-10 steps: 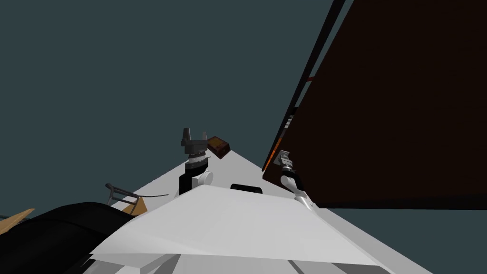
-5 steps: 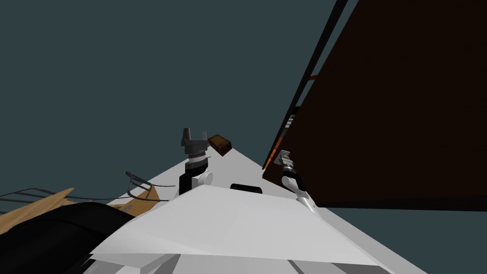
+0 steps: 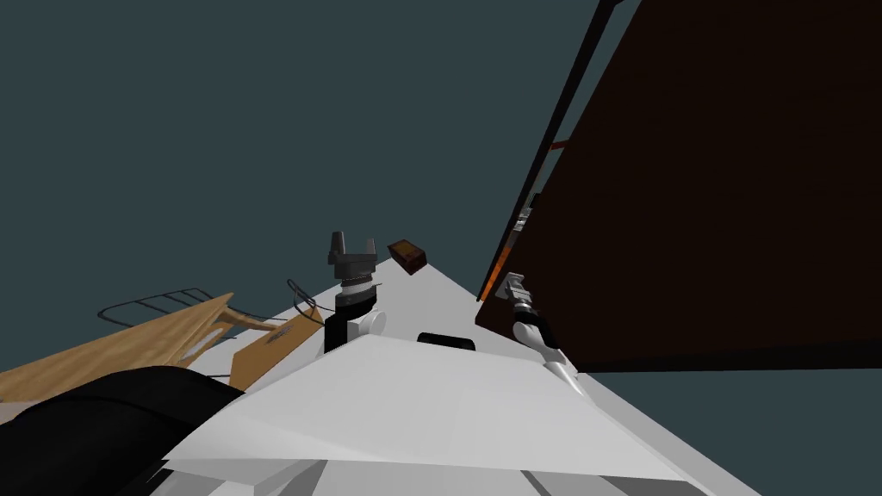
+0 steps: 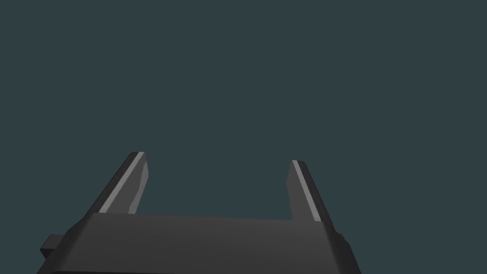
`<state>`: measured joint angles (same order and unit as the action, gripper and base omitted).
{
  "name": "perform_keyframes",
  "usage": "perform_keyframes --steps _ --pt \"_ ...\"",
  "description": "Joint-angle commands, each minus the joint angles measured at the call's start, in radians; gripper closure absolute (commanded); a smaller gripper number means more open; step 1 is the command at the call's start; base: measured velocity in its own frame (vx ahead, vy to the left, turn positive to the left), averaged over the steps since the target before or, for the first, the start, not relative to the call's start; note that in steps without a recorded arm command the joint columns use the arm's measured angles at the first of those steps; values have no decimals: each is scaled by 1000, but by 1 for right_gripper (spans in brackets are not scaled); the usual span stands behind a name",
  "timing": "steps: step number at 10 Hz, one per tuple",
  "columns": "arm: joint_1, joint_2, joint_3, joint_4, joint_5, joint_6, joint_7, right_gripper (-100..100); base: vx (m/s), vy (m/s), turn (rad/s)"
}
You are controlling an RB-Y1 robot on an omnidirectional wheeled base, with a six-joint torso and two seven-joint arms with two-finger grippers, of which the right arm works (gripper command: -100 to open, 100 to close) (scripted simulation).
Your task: Pull the door open
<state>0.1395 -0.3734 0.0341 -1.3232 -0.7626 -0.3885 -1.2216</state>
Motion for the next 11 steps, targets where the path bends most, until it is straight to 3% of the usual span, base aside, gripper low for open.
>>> perform_keyframes --steps 1,3,11 --pt "4 -21 17 -9 1 -7 -26 100 -216 -28 145" --pt "9 -23 19 -5 1 -4 -27 100 -153 -38 65" --pt "60 -113 107 -55 11 -46 -115 100 -221 -58 129"
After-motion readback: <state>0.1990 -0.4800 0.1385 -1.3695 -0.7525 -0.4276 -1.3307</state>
